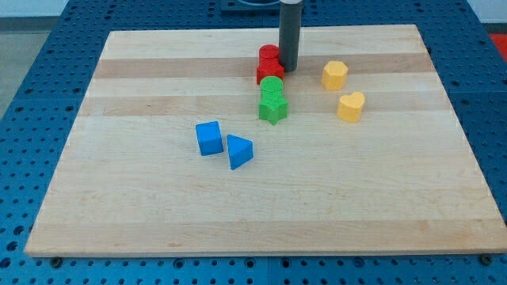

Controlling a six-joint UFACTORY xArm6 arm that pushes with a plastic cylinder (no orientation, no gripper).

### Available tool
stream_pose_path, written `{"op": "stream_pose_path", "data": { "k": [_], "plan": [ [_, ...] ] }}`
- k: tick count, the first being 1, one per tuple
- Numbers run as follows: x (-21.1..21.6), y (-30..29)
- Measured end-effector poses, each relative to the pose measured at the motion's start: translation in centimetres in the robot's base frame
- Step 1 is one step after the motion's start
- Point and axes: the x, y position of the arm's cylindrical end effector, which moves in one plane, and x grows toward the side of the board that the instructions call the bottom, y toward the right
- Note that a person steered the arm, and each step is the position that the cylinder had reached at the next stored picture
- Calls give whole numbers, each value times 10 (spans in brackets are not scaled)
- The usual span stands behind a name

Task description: Push yellow hexagon along with yellow heart down a bit

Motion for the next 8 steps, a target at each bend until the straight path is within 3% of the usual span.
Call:
{"op": "stream_pose_path", "data": {
  "k": [8],
  "plan": [
    [-9,81]
  ]
}}
